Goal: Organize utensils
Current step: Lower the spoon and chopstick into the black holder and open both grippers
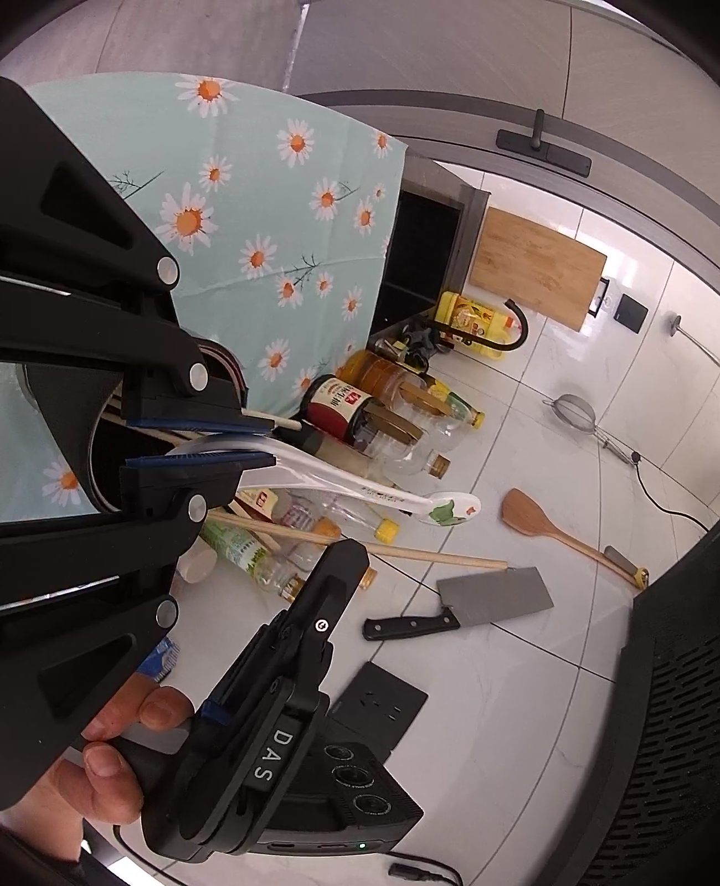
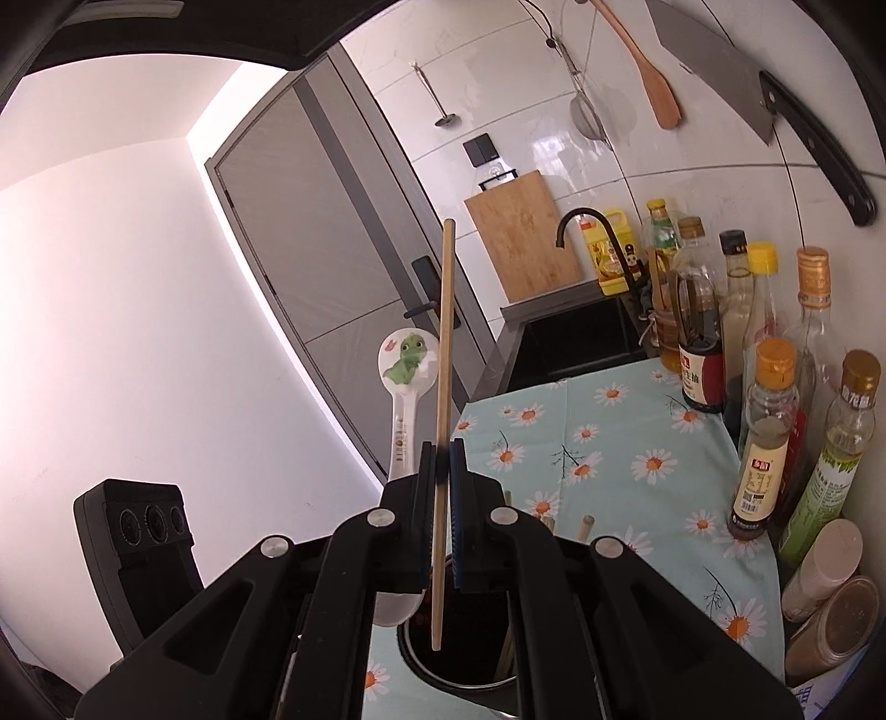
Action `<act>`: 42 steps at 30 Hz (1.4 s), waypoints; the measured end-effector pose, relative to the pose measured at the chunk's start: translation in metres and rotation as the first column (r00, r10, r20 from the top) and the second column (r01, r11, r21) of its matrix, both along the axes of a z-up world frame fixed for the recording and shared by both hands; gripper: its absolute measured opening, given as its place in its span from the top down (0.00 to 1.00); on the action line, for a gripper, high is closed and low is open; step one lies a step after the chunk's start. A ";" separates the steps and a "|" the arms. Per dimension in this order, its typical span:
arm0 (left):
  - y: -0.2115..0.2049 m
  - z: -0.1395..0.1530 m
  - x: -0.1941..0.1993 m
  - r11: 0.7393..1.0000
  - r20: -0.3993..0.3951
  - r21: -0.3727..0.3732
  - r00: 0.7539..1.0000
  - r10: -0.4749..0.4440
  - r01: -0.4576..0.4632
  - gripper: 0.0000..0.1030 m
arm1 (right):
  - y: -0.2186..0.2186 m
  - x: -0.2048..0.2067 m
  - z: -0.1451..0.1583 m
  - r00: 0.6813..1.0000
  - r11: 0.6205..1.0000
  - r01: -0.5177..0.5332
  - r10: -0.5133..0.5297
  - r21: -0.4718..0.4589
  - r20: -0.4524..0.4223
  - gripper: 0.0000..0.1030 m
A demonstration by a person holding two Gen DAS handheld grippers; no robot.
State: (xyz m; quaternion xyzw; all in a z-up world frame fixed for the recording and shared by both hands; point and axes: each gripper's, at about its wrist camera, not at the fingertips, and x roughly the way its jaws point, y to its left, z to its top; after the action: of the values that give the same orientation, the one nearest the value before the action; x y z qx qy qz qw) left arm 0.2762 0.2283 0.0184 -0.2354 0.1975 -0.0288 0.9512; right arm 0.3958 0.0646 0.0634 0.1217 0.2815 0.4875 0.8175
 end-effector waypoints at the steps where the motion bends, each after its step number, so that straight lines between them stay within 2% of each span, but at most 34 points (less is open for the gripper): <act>1: 0.000 -0.003 0.002 1.000 -0.005 -0.001 1.000 -0.004 0.004 0.95 | 0.001 0.001 -0.003 1.000 1.000 0.003 -0.003 -0.005 -0.003 0.94; 11: -0.004 -0.021 0.013 1.000 -0.041 0.011 0.999 -0.017 0.017 0.95 | -0.001 0.007 -0.028 0.999 0.998 0.023 -0.025 -0.050 -0.046 0.94; 20: -0.010 -0.026 0.016 0.998 -0.069 0.047 0.997 -0.028 0.031 0.94 | 0.002 0.000 -0.035 0.998 0.997 0.025 -0.029 -0.068 -0.059 0.94; 24: -0.011 -0.029 0.016 0.997 -0.088 0.055 0.995 -0.048 0.053 0.91 | 0.003 0.000 -0.038 0.997 0.997 0.025 -0.030 -0.079 -0.073 0.93; 26: -0.013 -0.029 0.014 0.996 -0.097 0.081 0.995 -0.031 0.038 0.86 | 0.003 -0.001 -0.039 0.996 0.996 0.029 -0.036 -0.081 -0.081 0.86; 27: -0.011 -0.029 0.013 0.997 -0.096 0.070 0.995 -0.035 0.042 0.83 | 0.002 -0.002 -0.040 0.996 0.996 0.030 -0.037 -0.079 -0.086 0.84; 33: -0.006 -0.026 0.009 0.998 -0.085 0.056 0.996 -0.020 0.024 0.78 | -0.003 -0.006 -0.038 0.995 0.996 0.034 -0.041 -0.081 -0.091 0.84; 42: -0.009 -0.020 -0.003 0.998 -0.074 0.049 0.997 -0.031 0.034 0.78 | -0.013 -0.019 -0.031 0.995 0.997 0.037 -0.044 -0.074 -0.087 0.83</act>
State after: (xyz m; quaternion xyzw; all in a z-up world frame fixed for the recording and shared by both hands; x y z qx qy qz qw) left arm 0.2736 0.2189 -0.0014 -0.2089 0.2367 -0.0306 0.9484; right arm 0.3768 0.0520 0.0325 0.1193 0.3326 0.4545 0.8177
